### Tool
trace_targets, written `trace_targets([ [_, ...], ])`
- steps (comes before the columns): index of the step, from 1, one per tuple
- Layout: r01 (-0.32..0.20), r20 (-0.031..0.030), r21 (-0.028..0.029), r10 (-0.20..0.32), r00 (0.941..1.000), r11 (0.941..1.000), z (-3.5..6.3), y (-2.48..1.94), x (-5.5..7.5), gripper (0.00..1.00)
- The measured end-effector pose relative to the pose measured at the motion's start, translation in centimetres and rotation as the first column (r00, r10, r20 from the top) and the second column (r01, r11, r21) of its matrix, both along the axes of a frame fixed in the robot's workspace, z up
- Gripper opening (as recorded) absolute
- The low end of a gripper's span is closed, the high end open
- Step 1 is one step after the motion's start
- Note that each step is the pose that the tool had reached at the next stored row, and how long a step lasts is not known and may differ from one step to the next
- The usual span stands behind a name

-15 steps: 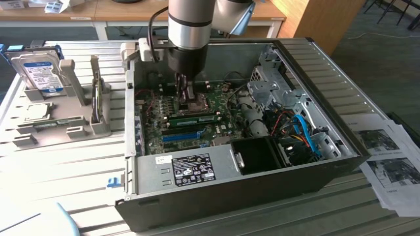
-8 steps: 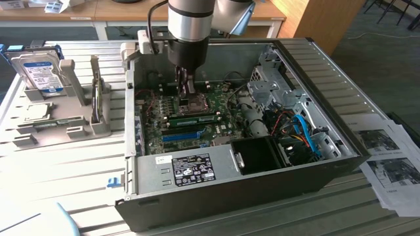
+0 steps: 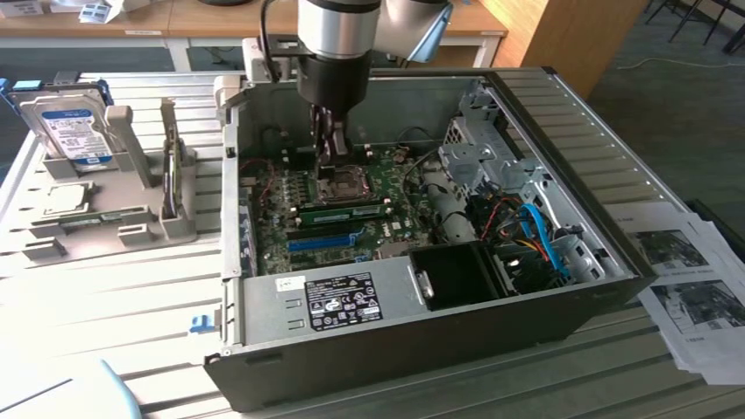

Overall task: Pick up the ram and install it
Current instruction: 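Press down the ram until it locks into place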

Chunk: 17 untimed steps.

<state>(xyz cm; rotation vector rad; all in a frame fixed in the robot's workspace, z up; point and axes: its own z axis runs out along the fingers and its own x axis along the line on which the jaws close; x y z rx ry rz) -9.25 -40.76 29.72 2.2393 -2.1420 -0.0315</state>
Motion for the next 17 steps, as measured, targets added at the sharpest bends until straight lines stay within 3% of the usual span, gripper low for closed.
trace_targets([
  [12,0.0,0.0,0.0,0.0,1.0,1.0,1.74,0.0,0.0,0.09],
  [17,0.0,0.0001,0.0002,0.0,1.0,1.0,1.9,0.0,0.0,0.09],
])
